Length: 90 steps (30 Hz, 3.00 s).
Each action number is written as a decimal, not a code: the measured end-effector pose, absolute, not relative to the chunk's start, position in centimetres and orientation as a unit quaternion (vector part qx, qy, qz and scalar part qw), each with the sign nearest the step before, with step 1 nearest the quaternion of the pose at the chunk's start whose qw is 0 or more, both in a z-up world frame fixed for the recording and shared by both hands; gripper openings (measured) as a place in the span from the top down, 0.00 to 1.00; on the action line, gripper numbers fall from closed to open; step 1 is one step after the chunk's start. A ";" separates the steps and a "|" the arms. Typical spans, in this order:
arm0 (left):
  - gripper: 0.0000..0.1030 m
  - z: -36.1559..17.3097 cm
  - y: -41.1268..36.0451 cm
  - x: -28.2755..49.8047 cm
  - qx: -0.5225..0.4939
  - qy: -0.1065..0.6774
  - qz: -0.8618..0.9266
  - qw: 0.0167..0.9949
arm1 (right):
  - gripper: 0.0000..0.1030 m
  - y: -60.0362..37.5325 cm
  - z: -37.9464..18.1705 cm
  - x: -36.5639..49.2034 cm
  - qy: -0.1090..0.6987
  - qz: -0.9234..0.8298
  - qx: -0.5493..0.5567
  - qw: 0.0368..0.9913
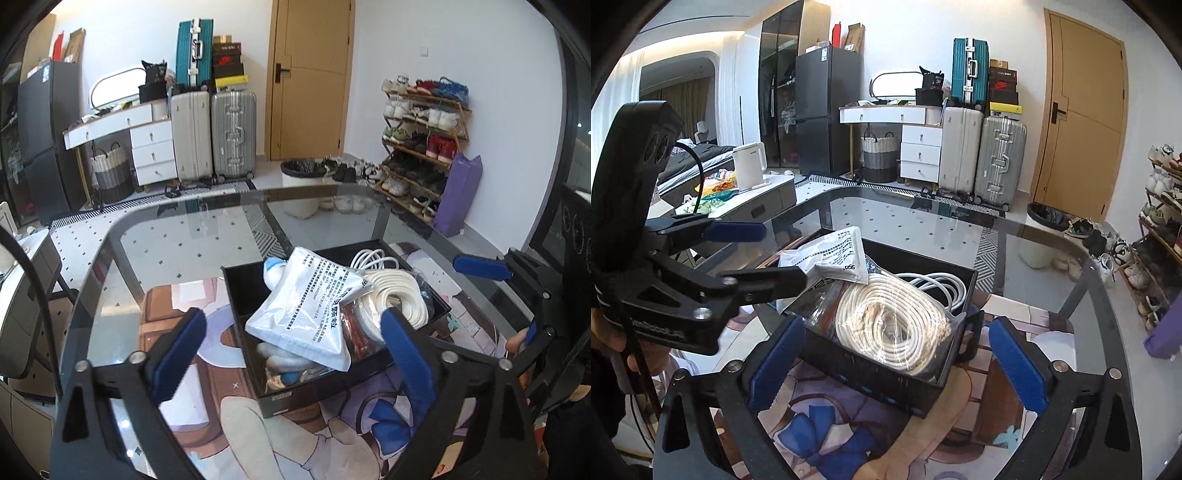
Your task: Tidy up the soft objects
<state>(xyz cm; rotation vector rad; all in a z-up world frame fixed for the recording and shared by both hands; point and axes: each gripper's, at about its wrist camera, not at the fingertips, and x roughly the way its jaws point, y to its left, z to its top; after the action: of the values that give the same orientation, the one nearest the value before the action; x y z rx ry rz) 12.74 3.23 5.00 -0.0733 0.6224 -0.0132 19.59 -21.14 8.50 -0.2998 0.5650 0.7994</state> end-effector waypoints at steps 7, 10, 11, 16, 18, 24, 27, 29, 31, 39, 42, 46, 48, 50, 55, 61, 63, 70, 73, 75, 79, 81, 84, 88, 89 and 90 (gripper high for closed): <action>0.00 5.1 4.0 10.1 -0.051 0.269 0.010 0.962 | 0.01 -23.0 8.7 18.4 0.250 0.388 -0.115 0.880; 0.00 4.9 4.1 9.1 -0.051 0.262 0.015 0.964 | 0.01 -23.8 8.7 18.0 0.241 0.387 -0.099 0.885; 0.00 4.8 4.2 8.8 -0.052 0.259 0.017 0.964 | 0.01 -23.9 8.7 17.9 0.239 0.387 -0.095 0.886; 0.00 3.9 4.1 7.6 -0.056 0.251 0.024 0.966 | 0.01 -24.8 8.3 17.2 0.233 0.383 -0.083 0.890; 0.00 3.6 4.1 7.4 -0.056 0.254 0.025 0.965 | 0.01 -25.2 8.1 17.0 0.233 0.380 -0.076 0.892; 0.00 2.6 3.8 6.9 -0.056 0.250 0.031 0.966 | 0.01 -26.1 7.8 16.0 0.221 0.376 -0.077 0.896; 0.00 2.3 3.6 6.6 -0.055 0.246 0.038 0.967 | 0.01 -26.1 7.9 15.5 0.216 0.376 -0.083 0.897; 0.00 2.0 3.7 6.6 -0.057 0.246 0.042 0.967 | 0.01 -26.1 8.1 15.3 0.213 0.378 -0.082 0.897; 0.00 1.8 3.7 6.5 -0.057 0.248 0.045 0.966 | 0.01 -26.2 8.2 15.2 0.211 0.379 -0.080 0.898; 0.00 1.3 3.2 6.4 -0.046 0.249 0.039 0.967 | 0.01 -26.3 8.0 14.8 0.205 0.381 -0.073 0.899; 0.00 1.3 2.8 6.3 -0.039 0.245 0.039 0.968 | 0.01 -26.4 7.8 14.8 0.207 0.381 -0.074 0.898; 0.00 1.4 2.8 6.1 -0.039 0.239 0.042 0.969 | 0.01 -26.4 7.6 15.0 0.210 0.381 -0.073 0.898; 0.00 1.4 2.9 6.1 -0.039 0.237 0.045 0.970 | 0.01 -26.3 7.6 15.0 0.209 0.382 -0.072 0.898; 0.00 1.4 3.0 5.9 -0.041 0.235 0.046 0.970 | 0.01 -26.2 7.6 14.9 0.208 0.383 -0.073 0.897; 0.00 1.5 3.2 5.7 -0.045 0.229 0.048 0.971 | 0.01 -26.4 7.6 15.0 0.208 0.381 -0.067 0.898; 0.00 1.5 3.0 5.5 -0.039 0.225 0.048 0.972 | 0.01 -26.5 7.6 14.9 0.205 0.378 -0.065 0.901; 0.00 1.5 2.9 5.5 -0.039 0.226 0.049 0.972 | 0.01 -26.5 7.6 15.0 0.203 0.378 -0.065 0.901; 0.00 1.6 3.0 5.4 -0.040 0.225 0.047 0.972 | 0.01 -26.9 7.7 15.0 0.201 0.380 -0.062 0.901; 0.00 1.6 2.9 5.4 -0.039 0.225 0.047 0.972 | 0.01 -26.9 7.7 15.0 0.201 0.379 -0.063 0.901; 0.00 1.6 2.9 5.4 -0.039 0.225 0.047 0.972 | 0.01 -26.9 7.7 15.0 0.201 0.380 -0.063 0.901; 0.00 1.6 2.9 5.4 -0.039 0.225 0.048 0.972 | 0.01 -26.9 7.7 14.9 0.200 0.379 -0.063 0.901; 0.00 1.6 2.9 5.4 -0.039 0.225 0.048 0.972 | 0.01 -26.9 7.7 14.8 0.200 0.379 -0.064 0.901; 0.00 1.6 2.9 5.3 -0.039 0.225 0.048 0.972 | 0.01 -26.9 7.7 14.8 0.200 0.379 -0.064 0.901; 0.00 1.6 2.9 5.3 -0.040 0.225 0.048 0.972 | 0.01 -26.9 7.7 14.9 0.200 0.381 -0.065 0.900; 0.00 1.7 2.9 5.2 -0.041 0.225 0.048 0.972 | 0.01 -26.9 7.7 14.9 0.200 0.381 -0.065 0.900; 0.00 1.7 2.9 5.2 -0.041 0.224 0.046 0.973 | 0.01 -26.9 7.7 14.8 0.199 0.381 -0.066 0.900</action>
<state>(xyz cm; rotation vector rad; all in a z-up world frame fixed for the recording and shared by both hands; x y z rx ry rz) 5.20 2.91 1.71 -0.0831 0.4529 0.0937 14.83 -26.91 7.71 -0.1366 0.4122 0.7889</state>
